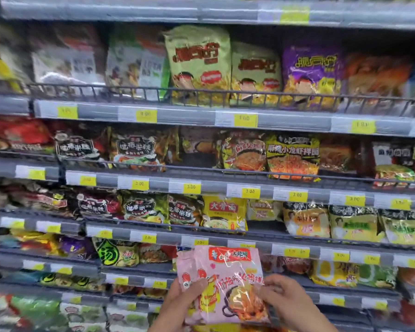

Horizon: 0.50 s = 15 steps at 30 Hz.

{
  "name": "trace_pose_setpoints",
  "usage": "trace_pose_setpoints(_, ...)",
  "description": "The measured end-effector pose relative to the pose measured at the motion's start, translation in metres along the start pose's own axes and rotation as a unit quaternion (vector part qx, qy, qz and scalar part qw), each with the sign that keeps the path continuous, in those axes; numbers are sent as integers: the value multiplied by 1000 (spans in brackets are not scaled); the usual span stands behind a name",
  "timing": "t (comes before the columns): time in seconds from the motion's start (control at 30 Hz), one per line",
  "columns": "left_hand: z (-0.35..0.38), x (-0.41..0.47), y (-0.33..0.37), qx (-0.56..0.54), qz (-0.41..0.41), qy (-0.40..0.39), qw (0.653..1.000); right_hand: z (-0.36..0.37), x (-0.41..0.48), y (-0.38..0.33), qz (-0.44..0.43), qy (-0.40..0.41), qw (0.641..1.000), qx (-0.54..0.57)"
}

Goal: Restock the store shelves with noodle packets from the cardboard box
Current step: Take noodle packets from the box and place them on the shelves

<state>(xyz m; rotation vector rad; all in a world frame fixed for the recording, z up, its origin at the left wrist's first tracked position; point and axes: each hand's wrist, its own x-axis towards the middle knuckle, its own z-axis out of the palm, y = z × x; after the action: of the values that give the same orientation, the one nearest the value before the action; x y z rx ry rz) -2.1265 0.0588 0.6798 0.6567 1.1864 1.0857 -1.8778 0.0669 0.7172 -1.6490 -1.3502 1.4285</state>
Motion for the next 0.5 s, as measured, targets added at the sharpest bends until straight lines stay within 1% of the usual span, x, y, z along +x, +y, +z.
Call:
trace_pose_setpoints(0.1, -10, -6, 27, -21, 34, -3, 999, 10, 0, -33, -6, -6, 1000, -3)
trace_pose_setpoints(0.2, -14, -8, 49, -1, 87, 2, 996, 14, 7, -59, -24, 1, 1000, -13)
trace_pose_setpoints(0.3, -15, -15, 71, 6, 90, 51, 995, 19, 8, -85, -50, 3, 998, -49)
trace_pose_setpoints(0.33, -19, -14, 73, 3, 94, 50, 994, 20, 9, -91, -69, -2, 996, -57)
trace_pose_setpoints(0.43, -23, -20, 80, 7, 118, 79, 990, 21, 8, -113, -91, -5, 996, -15)
trace_pose_setpoints(0.5, -29, -21, 83, -5, 108, 84, 991, 20, 5, -133, -115, 3, 993, -9)
